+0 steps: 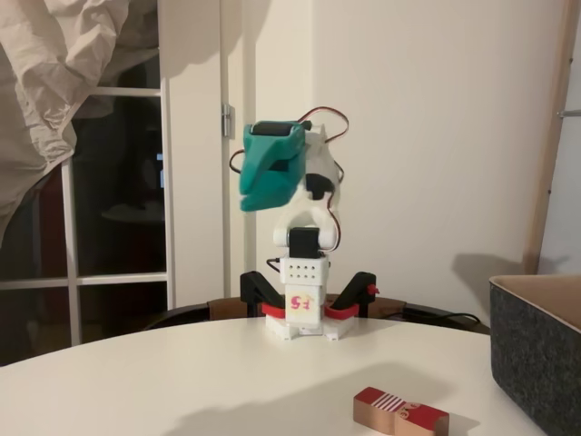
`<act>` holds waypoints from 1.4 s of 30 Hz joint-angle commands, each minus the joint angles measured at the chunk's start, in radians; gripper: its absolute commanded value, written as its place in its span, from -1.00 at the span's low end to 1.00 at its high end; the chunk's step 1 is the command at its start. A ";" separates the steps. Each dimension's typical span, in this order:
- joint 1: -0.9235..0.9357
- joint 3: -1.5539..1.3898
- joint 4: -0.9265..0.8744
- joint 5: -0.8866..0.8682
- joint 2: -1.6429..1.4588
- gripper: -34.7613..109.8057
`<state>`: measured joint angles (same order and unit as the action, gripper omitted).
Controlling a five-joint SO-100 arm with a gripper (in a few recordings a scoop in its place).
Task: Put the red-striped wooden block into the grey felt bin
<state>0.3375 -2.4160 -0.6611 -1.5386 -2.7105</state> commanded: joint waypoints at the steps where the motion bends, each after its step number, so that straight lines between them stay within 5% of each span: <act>1: -0.063 0.084 0.025 0.140 0.150 -0.40; 8: -0.156 0.172 -0.023 0.486 0.457 -0.35; 25: -0.399 0.456 -0.864 1.026 0.779 -0.04; 32: -0.561 0.535 -0.873 1.197 0.894 -0.01; 42: -0.630 0.741 -0.857 1.203 1.163 0.03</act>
<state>-0.2792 -1.7303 -1.5094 -0.3191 -1.5877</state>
